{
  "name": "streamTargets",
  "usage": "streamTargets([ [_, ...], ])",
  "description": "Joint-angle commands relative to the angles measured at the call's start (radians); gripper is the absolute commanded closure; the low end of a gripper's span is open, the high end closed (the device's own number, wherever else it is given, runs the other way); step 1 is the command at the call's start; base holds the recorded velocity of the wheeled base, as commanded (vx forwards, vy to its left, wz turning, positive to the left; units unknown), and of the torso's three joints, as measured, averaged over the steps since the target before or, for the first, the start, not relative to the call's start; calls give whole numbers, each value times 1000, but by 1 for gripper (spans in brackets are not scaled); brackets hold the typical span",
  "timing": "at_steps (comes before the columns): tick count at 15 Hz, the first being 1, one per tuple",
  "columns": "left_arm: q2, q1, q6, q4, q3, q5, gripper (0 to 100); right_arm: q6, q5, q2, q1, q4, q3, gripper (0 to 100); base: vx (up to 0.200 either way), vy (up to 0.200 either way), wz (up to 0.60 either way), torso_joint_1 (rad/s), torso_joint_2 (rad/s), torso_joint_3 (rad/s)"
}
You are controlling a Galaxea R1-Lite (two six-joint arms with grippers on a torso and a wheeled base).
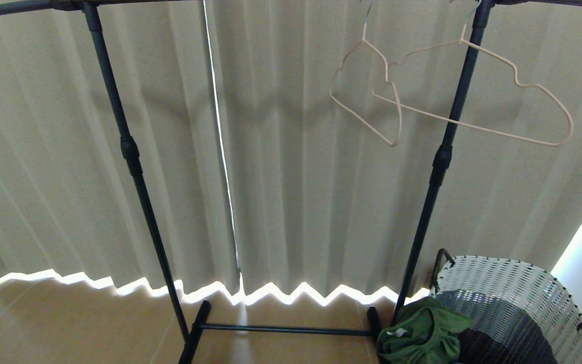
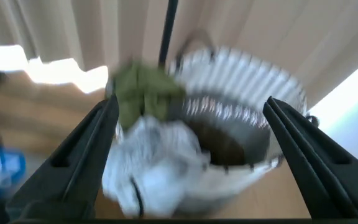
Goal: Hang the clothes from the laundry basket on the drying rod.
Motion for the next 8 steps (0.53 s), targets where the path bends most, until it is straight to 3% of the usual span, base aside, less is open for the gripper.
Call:
streamTargets([
  [1, 1, 1, -2, 0, 0, 0, 0, -101, -3, 386, -7, 0, -28, 0, 0, 0, 0, 0, 0, 0],
  [5, -1, 1, -1, 0, 0, -1, 0, -180, -100, 699, -1, -12, -100, 0, 0, 0, 0, 0, 0, 0],
  [8, -1, 1, -2, 0, 0, -1, 0, -219, -95, 827, 2, -17, -116, 0, 0, 0, 0, 0, 0, 0],
])
